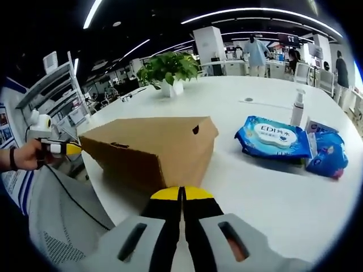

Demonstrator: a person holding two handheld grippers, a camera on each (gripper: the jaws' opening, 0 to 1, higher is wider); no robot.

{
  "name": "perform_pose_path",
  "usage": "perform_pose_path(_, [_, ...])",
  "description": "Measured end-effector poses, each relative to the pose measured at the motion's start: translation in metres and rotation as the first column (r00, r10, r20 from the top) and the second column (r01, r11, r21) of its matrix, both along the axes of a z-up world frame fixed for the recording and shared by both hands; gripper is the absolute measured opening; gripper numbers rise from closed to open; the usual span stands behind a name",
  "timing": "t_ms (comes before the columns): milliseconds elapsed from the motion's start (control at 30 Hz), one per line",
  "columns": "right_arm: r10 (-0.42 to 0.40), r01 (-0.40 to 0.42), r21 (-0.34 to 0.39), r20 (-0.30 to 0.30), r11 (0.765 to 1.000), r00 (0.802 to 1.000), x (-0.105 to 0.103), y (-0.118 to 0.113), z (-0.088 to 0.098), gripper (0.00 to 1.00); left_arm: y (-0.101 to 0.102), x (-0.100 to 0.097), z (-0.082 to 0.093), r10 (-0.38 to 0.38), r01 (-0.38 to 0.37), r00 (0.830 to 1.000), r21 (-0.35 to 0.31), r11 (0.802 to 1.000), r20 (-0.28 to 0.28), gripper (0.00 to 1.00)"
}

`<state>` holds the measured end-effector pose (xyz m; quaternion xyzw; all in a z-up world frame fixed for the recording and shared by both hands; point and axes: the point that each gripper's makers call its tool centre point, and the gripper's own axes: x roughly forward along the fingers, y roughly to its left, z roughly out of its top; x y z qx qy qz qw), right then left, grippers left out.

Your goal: Operate the shoe box by opening the lid, removing the specified soft item, and placing it in the target area until the item is outside and the box remains undamaged.

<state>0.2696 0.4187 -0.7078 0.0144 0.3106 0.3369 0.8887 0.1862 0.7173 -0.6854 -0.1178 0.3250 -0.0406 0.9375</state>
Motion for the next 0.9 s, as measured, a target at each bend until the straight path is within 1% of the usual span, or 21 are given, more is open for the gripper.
perform_pose_path(133, [-0.009, 0.009, 0.024, -0.015, 1.0, 1.0, -0.003, -0.001, -0.002, 0.0, 0.001, 0.0, -0.001, 0.004, -0.004, 1.0, -0.007, 1.0, -0.002, 0.18])
perform_pose_path(233, [0.002, -0.001, 0.014, -0.011, 1.0, 1.0, -0.005, -0.001, -0.002, 0.0, 0.001, 0.001, 0.001, -0.001, 0.001, 1.0, -0.002, 1.0, 0.001, 0.18])
perform_pose_path(333, [-0.005, 0.005, 0.024, -0.015, 1.0, 1.0, -0.006, -0.002, -0.001, 0.0, 0.002, 0.002, 0.004, 0.002, -0.002, 1.0, -0.003, 1.0, 0.008, 0.18])
perform_pose_path(567, [0.005, -0.005, 0.053, -0.003, 0.999, 1.0, -0.006, -0.004, 0.009, 0.0, 0.004, 0.005, 0.013, 0.02, -0.019, 0.999, -0.035, 0.999, 0.036, 0.2])
perform_pose_path(633, [-0.001, 0.001, 0.088, 0.001, 0.996, 1.0, -0.004, -0.005, 0.016, 0.01, 0.003, 0.006, 0.015, 0.018, -0.016, 0.999, -0.043, 0.999, 0.042, 0.2])
perform_pose_path(733, [-0.008, 0.008, 0.121, 0.001, 0.993, 1.0, -0.001, -0.005, 0.025, 0.08, 0.001, 0.008, 0.015, 0.01, -0.007, 0.999, -0.055, 0.998, 0.043, 0.22])
perform_pose_path(833, [-0.012, 0.011, 0.127, 0.004, 0.992, 1.0, 0.002, -0.007, 0.028, 0.12, -0.003, 0.011, 0.012, -0.01, 0.013, 0.999, -0.077, 0.997, 0.037, 0.28])
perform_pose_path(867, [-0.007, 0.008, 0.156, -0.008, 0.988, 1.0, 0.002, -0.004, 0.03, 0.16, -0.005, 0.012, 0.01, -0.017, 0.02, 0.999, -0.078, 0.997, 0.033, 0.3])
perform_pose_path(900, [-0.001, 0.004, 0.176, -0.018, 0.984, 1.0, 0.001, -0.001, 0.031, 0.26, -0.005, 0.012, 0.01, -0.019, 0.021, 0.999, -0.078, 0.997, 0.033, 0.31])
